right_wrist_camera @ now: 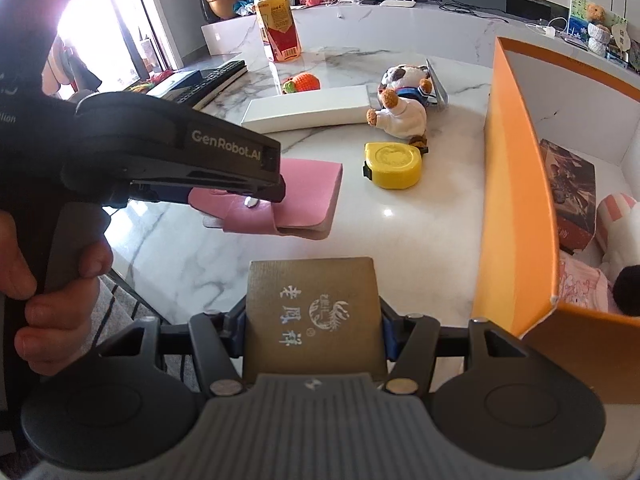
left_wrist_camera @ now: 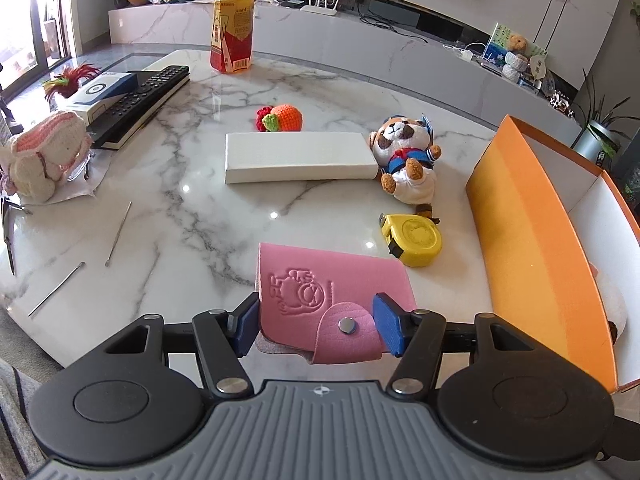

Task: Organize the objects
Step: 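Carry the pink wallet and gold box over the orange box with both tools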

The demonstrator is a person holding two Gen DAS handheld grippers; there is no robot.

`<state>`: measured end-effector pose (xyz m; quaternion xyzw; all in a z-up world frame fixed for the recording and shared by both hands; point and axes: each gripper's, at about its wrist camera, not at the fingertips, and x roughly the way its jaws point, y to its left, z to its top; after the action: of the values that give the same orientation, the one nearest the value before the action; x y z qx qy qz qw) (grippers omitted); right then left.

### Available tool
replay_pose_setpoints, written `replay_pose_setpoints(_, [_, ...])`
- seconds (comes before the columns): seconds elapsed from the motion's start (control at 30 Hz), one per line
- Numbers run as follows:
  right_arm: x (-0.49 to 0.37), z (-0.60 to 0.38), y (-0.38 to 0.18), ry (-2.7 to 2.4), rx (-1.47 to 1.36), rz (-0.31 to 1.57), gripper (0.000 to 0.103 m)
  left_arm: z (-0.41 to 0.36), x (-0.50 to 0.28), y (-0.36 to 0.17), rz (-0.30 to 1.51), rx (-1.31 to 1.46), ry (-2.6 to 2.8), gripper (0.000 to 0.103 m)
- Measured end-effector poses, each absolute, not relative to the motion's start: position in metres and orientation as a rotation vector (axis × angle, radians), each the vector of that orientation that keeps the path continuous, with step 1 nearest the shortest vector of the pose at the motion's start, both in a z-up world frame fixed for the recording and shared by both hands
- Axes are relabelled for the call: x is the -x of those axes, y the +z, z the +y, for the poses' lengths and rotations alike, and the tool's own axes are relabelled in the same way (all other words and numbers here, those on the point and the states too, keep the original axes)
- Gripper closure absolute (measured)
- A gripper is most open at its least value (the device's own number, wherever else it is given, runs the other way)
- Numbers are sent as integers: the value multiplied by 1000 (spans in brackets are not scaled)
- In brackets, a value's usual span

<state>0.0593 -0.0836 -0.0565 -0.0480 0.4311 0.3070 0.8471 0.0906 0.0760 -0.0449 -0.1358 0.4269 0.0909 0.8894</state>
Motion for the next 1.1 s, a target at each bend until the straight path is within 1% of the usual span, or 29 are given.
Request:
replay_pose_setpoints(0.2, [-55,-94,-52,604,11,924,42,72,-84,-32,866,280,164,34])
replay_pose_setpoints(0.5, [-43,-126,7,528,-36,811,42,71,-75,-19,831,293,135,35])
replay_pose_setpoints(0.7, [-66,-166,36,420,-42,763,42,74,-71,-15,811,323,118,35])
replay_pose_setpoints(0.9, [-98,-202,31,250,15,807,42,77,-74,-20,828,344,116,35])
replay_pose_setpoints(1.03, [-111,-217,19,157,93,847,42,74,-74,-19,825,339,98,35])
replay_pose_setpoints(1.1, [-116,-220,11,89,179,866,42,71,-75,-20,829,332,93,35])
